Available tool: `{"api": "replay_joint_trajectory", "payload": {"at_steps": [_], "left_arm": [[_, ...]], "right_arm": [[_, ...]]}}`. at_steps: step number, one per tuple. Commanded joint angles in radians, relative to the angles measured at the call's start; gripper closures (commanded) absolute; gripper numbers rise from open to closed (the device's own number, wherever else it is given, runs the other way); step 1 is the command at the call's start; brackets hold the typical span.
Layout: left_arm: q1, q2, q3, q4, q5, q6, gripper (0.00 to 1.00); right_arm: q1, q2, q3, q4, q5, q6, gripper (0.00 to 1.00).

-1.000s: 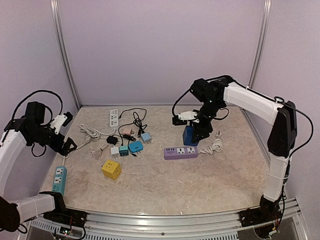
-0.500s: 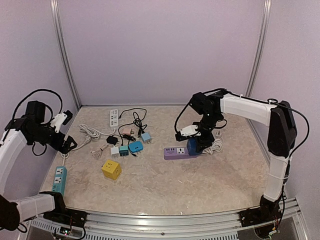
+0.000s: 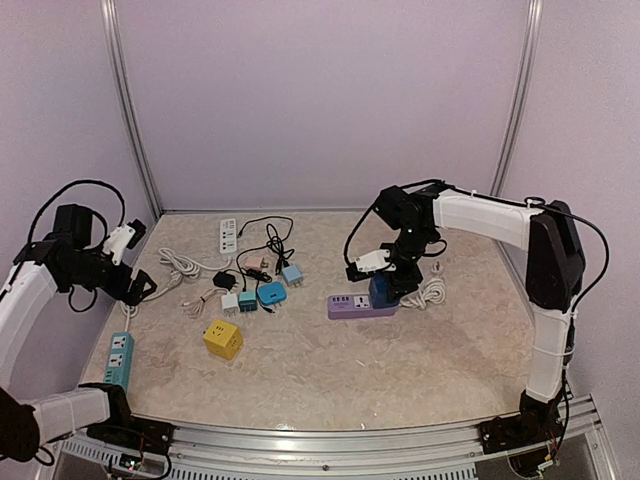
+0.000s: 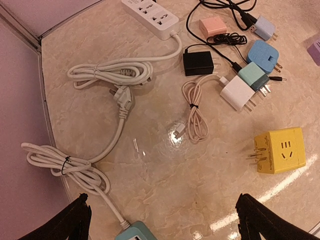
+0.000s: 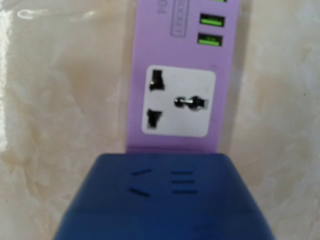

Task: Insert the plug
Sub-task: Insert the plug into the socket.

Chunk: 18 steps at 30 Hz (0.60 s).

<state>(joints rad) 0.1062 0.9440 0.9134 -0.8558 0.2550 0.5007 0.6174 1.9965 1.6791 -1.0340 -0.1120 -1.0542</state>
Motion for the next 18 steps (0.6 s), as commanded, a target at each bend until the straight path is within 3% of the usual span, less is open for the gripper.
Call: {"api": "replay_joint_trajectory", "payload": {"at_steps": [1, 11, 14, 18], "left_arm": [[0.008, 0.006, -0.086, 0.201, -0.026, -0.086, 0.01], [-0.008, 0.093, -0.26, 0.668, -0.099, -0.37, 0.01], [-0.043, 0.083, -0.279, 0.672, -0.184, -0.371, 0.01], [-0.042, 0.041, -0.237, 0.558, -0.238, -0.343, 0.01]], "right_arm": [[-0.016, 0.035, 0.016, -0.009, 0.019, -0.012, 1.0], [-0.016, 0.053, -0.015, -0.033, 0.041, -0.017, 1.0], [-0.01, 0.061, -0.005, -0.057, 0.049, -0.021, 1.0], [0.001, 0.057, 0.021, -0.086, 0.036, -0.01, 1.0]]}}
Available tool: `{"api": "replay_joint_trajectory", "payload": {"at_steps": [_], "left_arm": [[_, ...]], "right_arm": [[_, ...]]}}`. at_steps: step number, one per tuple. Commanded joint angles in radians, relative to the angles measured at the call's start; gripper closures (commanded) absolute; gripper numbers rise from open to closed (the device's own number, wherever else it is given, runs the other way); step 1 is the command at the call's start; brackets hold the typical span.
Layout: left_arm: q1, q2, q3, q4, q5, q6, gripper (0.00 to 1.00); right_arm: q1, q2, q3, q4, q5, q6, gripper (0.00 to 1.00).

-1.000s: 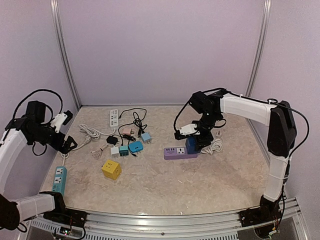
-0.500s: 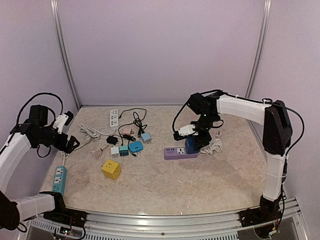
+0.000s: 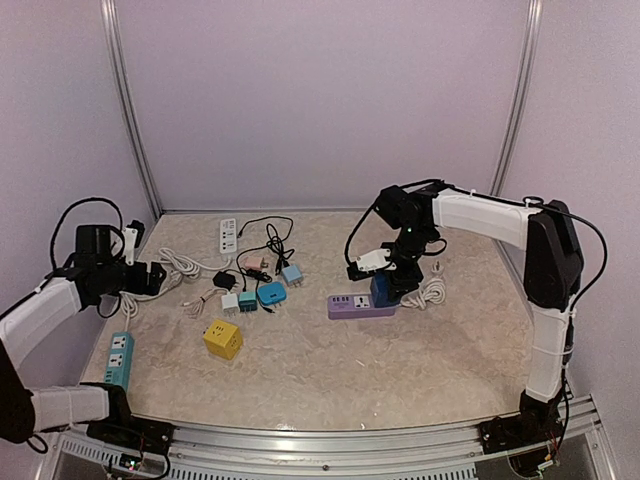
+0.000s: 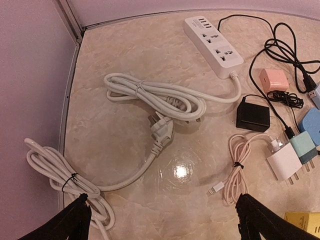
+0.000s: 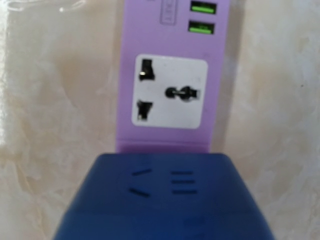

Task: Insert the plug
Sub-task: Insert the plug into the socket.

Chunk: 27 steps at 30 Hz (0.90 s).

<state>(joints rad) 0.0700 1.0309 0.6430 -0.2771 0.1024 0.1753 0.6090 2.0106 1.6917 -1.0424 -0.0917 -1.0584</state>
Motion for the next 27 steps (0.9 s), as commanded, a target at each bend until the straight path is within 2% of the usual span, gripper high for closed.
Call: {"api": "replay_joint_trajectory", "payload": {"at_steps": [1, 7, 9, 13, 15, 22, 27], "left_arm": [[-0.004, -0.057, 0.052, -0.07, -0.091, -0.015, 0.01], [-0.006, -0.126, 0.18, -0.222, -0.099, -0.035, 0.01], [-0.006, -0.141, 0.173, -0.183, -0.138, -0.028, 0.01], [-0.02, -0.11, 0.081, 0.102, -0.211, -0.06, 0.01], [-0.016, -0.038, -0.004, 0.323, -0.202, -0.056, 0.01], [-0.007, 0.063, -0.308, 1.02, -0.028, -0.054, 0.01], [0.021, 0.117, -0.412, 1.183, -0.014, -0.031, 0.01]], "right_arm": [[0.011, 0.04, 0.013, -0.081, 0.006, -0.002, 1.0], [0.015, 0.045, 0.028, -0.1, 0.017, 0.016, 1.0], [0.015, 0.044, 0.028, -0.1, 0.019, 0.018, 1.0], [0.015, 0.048, 0.036, -0.12, 0.017, 0.023, 1.0], [0.017, 0.054, 0.045, -0.131, 0.014, 0.035, 1.0], [0.03, 0.047, 0.031, -0.139, 0.01, 0.078, 1.0], [0.03, 0.061, 0.04, -0.145, 0.006, 0.077, 1.0]]}}
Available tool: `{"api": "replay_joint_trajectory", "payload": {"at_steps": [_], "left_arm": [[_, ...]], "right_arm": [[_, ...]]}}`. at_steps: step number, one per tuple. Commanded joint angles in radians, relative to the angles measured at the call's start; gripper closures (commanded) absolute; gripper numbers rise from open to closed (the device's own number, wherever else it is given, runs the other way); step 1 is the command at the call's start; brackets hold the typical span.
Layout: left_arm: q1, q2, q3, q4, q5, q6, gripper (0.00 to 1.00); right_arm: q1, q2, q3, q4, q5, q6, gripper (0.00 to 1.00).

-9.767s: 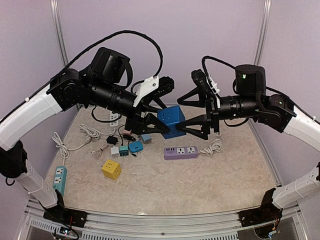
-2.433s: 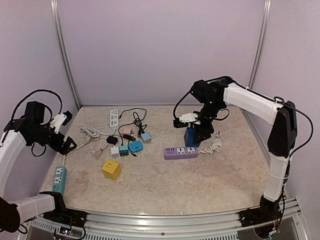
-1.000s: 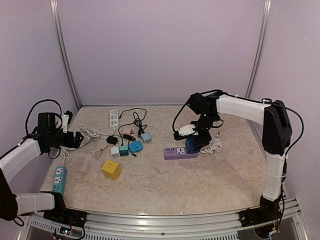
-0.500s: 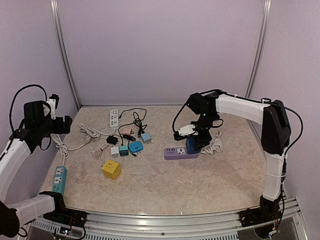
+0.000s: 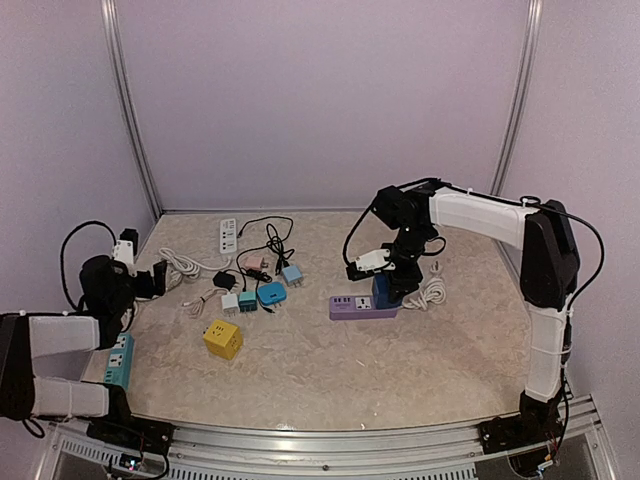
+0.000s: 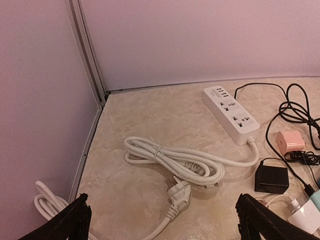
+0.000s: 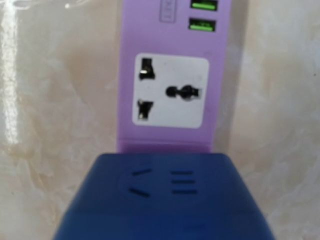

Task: Insert the plug
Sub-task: Insert the plug into the socket.

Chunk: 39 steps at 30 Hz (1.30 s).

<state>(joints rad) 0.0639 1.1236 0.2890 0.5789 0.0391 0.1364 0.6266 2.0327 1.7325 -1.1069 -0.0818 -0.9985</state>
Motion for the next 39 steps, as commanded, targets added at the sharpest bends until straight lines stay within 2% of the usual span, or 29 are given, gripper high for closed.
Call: {"api": "replay_joint_trajectory", "payload": {"at_steps": [1, 7, 10, 13, 19, 29, 39], "left_arm": [[0.029, 0.05, -0.086, 0.393, 0.046, 0.008, 0.01], [0.038, 0.203, -0.185, 0.719, 0.043, -0.016, 0.01], [0.039, 0.286, -0.185, 0.81, 0.033, -0.025, 0.01], [0.038, 0.28, -0.172, 0.75, 0.028, -0.019, 0.01], [0.038, 0.287, -0.156, 0.736, 0.024, -0.022, 0.01], [0.039, 0.287, -0.143, 0.707, 0.018, -0.024, 0.01], [0.039, 0.288, -0.143, 0.708, 0.018, -0.024, 0.01]], "right_arm": [[0.012, 0.049, 0.011, -0.09, -0.001, 0.018, 1.0], [0.015, 0.099, 0.061, -0.123, 0.035, 0.011, 1.0], [0.024, 0.12, 0.07, -0.117, 0.054, 0.017, 1.0], [0.061, 0.151, 0.066, -0.117, 0.094, 0.026, 1.0], [0.076, 0.193, 0.084, -0.121, 0.029, 0.081, 1.0], [0.076, 0.119, 0.224, -0.216, -0.029, 0.142, 1.0], [0.066, 0.119, 0.189, -0.173, 0.064, 0.134, 1.0]]}}
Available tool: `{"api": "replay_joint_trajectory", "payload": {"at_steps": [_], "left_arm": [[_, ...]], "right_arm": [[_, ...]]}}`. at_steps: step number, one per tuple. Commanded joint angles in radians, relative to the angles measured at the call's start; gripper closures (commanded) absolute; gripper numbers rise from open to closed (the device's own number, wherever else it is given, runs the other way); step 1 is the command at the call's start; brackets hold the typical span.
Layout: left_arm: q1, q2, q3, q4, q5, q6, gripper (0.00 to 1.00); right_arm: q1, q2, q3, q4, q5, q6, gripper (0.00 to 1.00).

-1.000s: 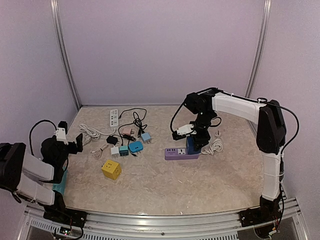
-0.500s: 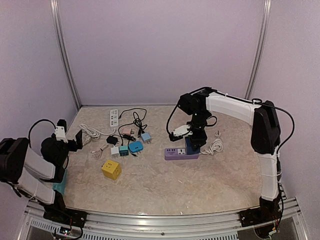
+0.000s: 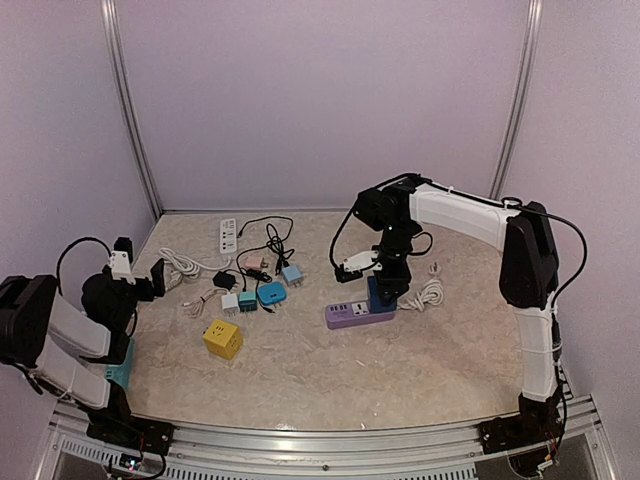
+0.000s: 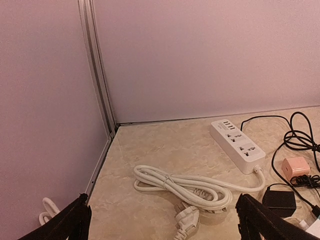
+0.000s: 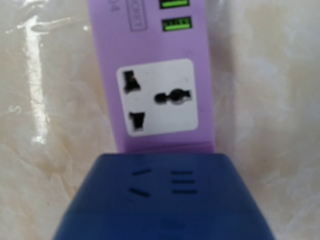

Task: Insert the plug
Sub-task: Insert the plug into the socket.

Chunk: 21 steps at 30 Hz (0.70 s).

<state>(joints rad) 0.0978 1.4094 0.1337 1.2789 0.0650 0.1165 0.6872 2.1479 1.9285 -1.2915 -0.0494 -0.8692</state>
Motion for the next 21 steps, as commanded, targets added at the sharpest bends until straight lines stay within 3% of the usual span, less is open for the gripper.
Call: {"api": "replay_joint_trajectory", "payload": {"at_steps": [1, 5, 16, 21], "left_arm": [[0.005, 0.002, 0.012, 0.008, -0.008, -0.004, 0.01], [0.005, 0.002, 0.012, 0.008, -0.008, -0.005, 0.01], [0.005, 0.002, 0.013, 0.007, -0.007, -0.004, 0.01], [0.004, 0.002, 0.012, 0.007, -0.007, -0.004, 0.01]], "right_arm": [[0.005, 0.008, -0.011, 0.024, 0.04, -0.001, 1.0], [0.005, 0.022, -0.003, 0.029, 0.083, -0.051, 1.0], [-0.002, 0.01, -0.083, -0.017, -0.055, -0.062, 1.0], [-0.015, -0.014, -0.143, 0.016, -0.032, -0.079, 1.0]]}}
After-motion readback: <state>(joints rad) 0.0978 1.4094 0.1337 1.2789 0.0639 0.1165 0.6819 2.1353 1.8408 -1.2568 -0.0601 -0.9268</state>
